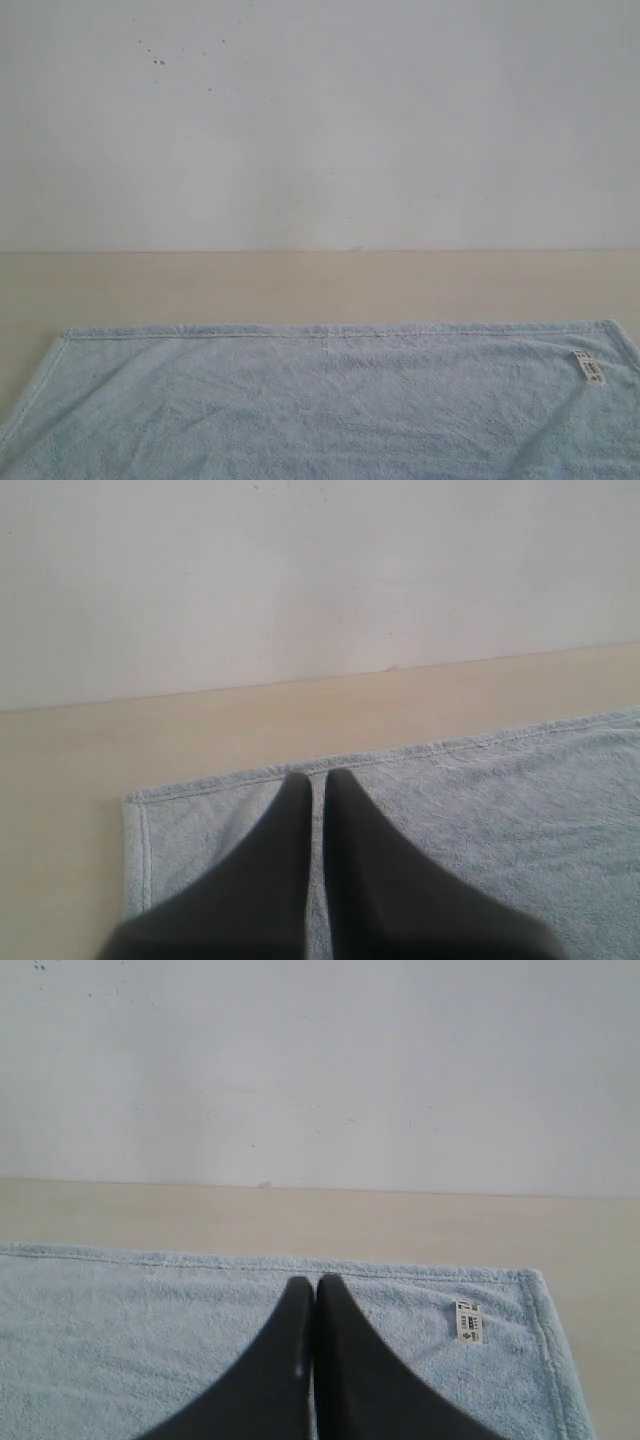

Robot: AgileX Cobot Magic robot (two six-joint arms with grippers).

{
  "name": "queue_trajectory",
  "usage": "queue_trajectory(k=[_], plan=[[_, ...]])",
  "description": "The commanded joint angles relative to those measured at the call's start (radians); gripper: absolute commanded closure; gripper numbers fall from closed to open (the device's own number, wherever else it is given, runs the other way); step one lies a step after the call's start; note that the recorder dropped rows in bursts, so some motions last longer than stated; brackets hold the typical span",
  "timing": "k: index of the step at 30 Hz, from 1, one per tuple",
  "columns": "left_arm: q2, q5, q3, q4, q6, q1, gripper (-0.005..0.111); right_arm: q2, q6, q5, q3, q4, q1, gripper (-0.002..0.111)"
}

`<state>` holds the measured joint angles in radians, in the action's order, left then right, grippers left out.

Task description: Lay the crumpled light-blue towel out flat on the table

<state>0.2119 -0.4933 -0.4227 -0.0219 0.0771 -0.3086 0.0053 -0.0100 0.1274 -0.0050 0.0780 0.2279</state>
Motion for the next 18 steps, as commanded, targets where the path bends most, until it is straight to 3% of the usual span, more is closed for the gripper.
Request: queue_trajectory(k=[1,13,18], plan=[[-0.006,0.0,0.004,0.004,-0.004,-0.004,0.102,-0.005,0.004,-0.009,0.005,-0.006,0.001,0.108],[-0.006,0.0,0.006,0.004,-0.004,-0.004,0.102,-0.005,0.004,-0.009,0.005,-0.006,0.001,0.108],[-0.029,0.062,0.075,0.004,-0.004,-0.004,0.102,-0.005,0.004,-0.009,0.005,-0.006,0.001,0.108]])
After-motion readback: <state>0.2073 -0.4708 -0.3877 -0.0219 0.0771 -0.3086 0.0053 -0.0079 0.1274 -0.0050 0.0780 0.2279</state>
